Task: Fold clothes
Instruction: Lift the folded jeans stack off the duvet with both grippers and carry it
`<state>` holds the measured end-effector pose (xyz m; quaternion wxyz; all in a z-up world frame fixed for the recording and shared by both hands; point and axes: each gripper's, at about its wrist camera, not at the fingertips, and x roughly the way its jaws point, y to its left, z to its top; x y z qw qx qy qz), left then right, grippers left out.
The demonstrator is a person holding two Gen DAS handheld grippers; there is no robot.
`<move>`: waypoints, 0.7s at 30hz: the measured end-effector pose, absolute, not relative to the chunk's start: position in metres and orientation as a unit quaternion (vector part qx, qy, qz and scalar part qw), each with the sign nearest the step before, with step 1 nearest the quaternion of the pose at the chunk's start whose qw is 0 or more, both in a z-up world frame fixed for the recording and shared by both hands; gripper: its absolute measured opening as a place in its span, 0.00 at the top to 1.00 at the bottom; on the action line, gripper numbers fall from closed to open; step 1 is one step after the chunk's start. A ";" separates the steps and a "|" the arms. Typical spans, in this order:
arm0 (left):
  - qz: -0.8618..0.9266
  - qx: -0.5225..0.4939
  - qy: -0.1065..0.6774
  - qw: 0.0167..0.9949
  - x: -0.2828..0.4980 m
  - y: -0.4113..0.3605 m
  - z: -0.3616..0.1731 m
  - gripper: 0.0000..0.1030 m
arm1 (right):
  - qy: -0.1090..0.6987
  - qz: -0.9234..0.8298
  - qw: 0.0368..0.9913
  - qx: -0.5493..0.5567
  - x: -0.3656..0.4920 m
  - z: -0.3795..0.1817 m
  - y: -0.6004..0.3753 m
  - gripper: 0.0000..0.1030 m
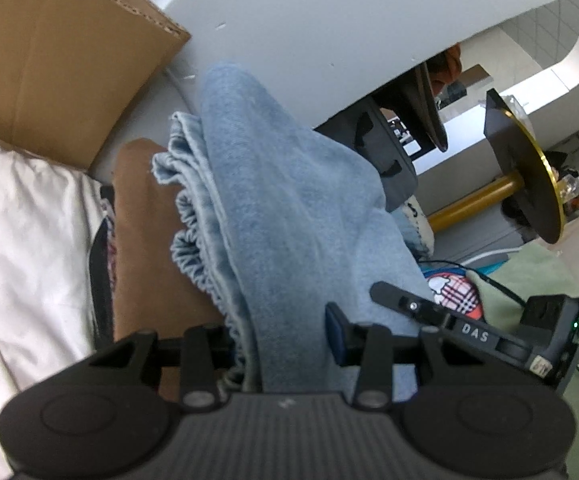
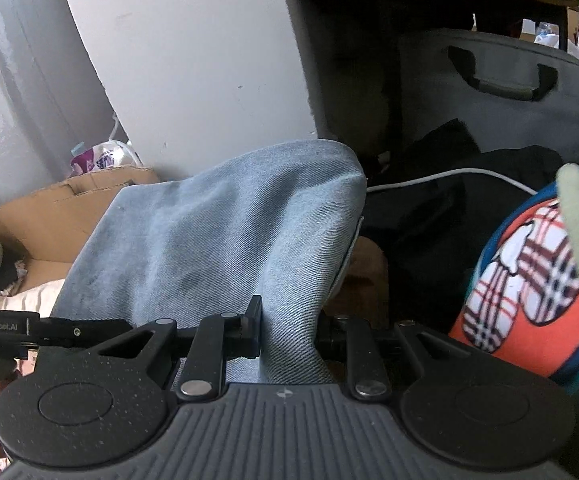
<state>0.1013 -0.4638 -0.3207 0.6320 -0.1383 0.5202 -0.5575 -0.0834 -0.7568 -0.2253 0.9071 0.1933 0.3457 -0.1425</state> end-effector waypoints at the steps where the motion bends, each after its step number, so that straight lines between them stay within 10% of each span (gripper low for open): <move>1: -0.556 -0.139 0.523 0.631 0.103 -0.465 -0.323 0.59 | 0.345 -0.141 0.908 0.194 -0.082 -0.227 -0.757 0.78; 21: -0.547 -0.018 0.534 0.645 0.127 -0.463 -0.311 0.51 | 0.335 -0.160 0.905 0.207 -0.082 -0.282 -0.763 0.76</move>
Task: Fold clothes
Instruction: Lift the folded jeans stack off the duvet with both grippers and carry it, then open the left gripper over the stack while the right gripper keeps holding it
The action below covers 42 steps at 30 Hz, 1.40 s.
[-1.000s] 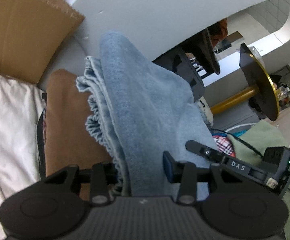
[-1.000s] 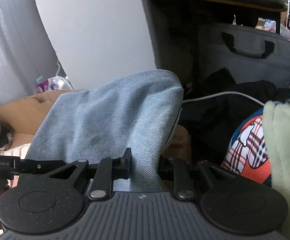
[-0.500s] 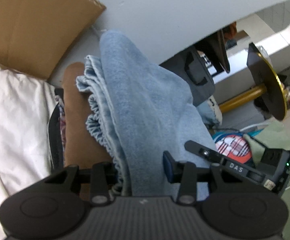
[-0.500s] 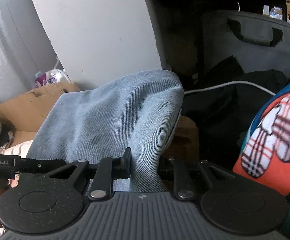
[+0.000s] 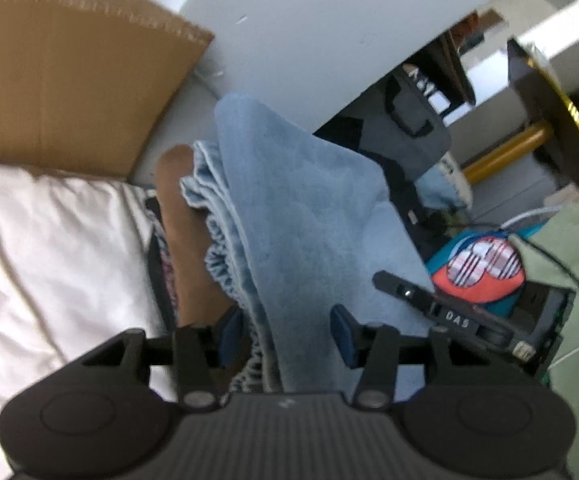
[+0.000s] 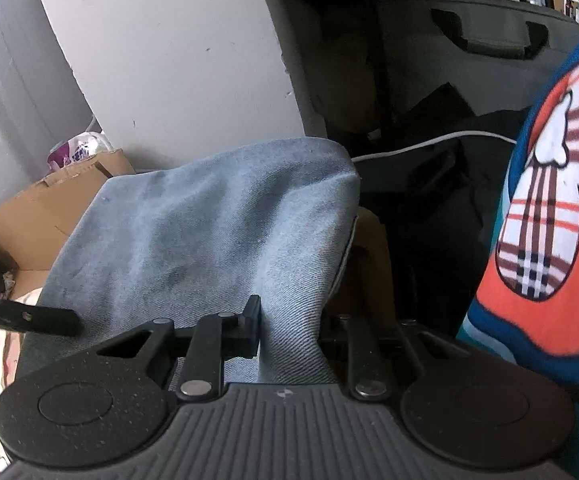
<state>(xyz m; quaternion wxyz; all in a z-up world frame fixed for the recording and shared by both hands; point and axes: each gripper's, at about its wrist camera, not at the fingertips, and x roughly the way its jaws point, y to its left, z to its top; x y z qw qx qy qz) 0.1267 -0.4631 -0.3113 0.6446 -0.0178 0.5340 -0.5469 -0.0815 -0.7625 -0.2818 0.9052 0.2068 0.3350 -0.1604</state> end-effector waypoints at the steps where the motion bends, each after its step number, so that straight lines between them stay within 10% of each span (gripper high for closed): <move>1: -0.537 -0.002 0.534 0.653 0.128 -0.464 -0.306 0.51 | 0.336 -0.161 0.905 0.204 -0.082 -0.281 -0.762 0.76; 25: -0.548 0.215 0.437 0.680 0.097 -0.532 -0.248 0.75 | 0.348 -0.148 0.910 0.169 -0.071 -0.263 -0.758 0.76; 42: -0.513 0.275 0.438 0.685 0.093 -0.549 -0.302 0.71 | 0.366 -0.133 0.906 0.165 -0.047 -0.275 -0.759 0.73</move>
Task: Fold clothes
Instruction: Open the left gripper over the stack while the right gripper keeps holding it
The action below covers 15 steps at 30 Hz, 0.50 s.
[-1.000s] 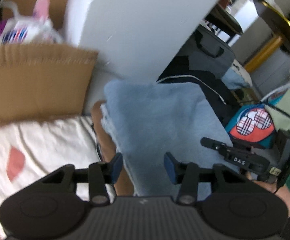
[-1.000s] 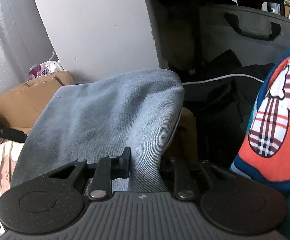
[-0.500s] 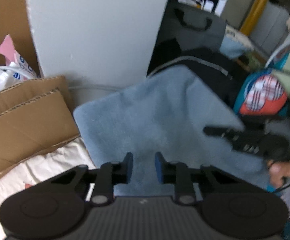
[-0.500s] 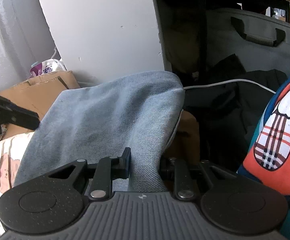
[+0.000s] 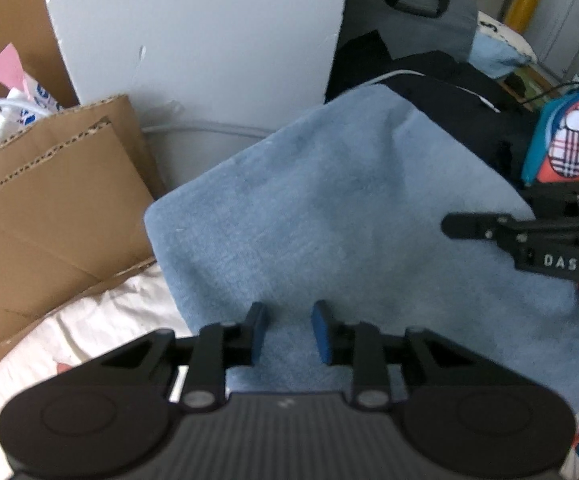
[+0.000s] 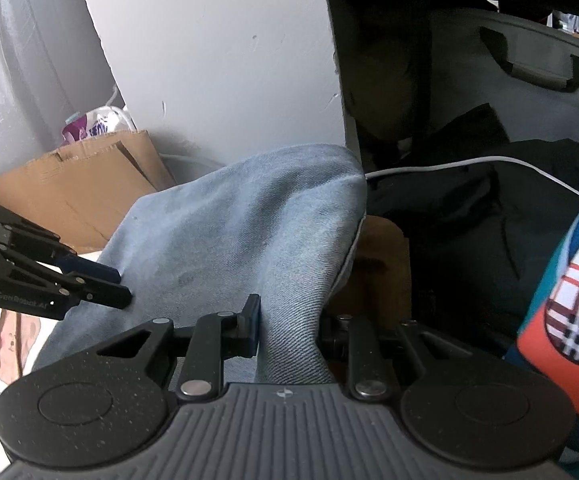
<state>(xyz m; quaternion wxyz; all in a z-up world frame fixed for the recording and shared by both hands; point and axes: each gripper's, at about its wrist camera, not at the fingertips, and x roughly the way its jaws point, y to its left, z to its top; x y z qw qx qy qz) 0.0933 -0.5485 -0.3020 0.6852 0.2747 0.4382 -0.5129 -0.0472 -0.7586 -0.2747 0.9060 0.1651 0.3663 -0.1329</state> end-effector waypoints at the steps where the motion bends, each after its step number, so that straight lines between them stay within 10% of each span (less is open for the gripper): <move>1: -0.512 0.275 0.437 0.687 0.092 -0.549 -0.302 0.71 | 0.369 -0.134 0.904 0.167 -0.046 -0.278 -0.760 0.72; 15: -0.502 0.285 0.418 0.701 0.077 -0.550 -0.310 0.70 | 0.390 -0.154 0.885 0.203 -0.042 -0.312 -0.769 0.55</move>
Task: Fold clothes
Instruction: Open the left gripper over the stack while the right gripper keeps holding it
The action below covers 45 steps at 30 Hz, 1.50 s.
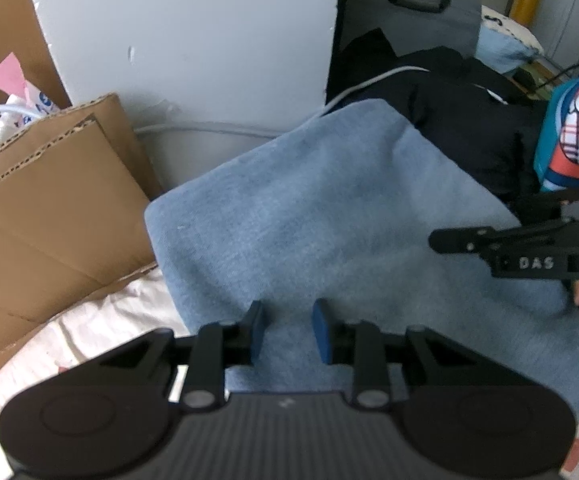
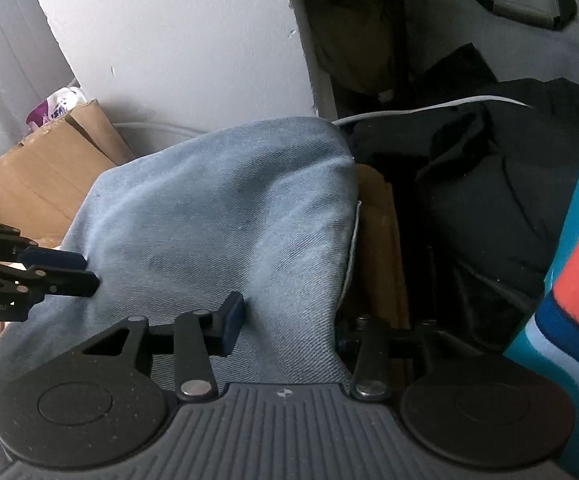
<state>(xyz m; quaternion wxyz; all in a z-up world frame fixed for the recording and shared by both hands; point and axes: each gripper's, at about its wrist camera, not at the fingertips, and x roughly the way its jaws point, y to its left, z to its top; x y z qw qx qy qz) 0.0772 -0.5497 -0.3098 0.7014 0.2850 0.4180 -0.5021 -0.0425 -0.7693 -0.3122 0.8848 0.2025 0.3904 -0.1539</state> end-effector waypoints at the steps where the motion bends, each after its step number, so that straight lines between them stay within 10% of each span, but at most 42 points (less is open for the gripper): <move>1: -0.502 0.284 0.421 0.700 0.079 -0.549 -0.310 0.70 | 0.391 -0.158 0.883 0.204 -0.043 -0.309 -0.769 0.55; 14: -0.523 0.315 0.406 0.681 0.072 -0.532 -0.296 0.71 | 0.328 -0.180 0.907 0.193 -0.092 -0.246 -0.745 0.57; 45: -0.509 0.314 0.403 0.693 0.071 -0.515 -0.315 0.70 | 0.361 -0.139 0.914 0.117 -0.052 -0.306 -0.656 0.61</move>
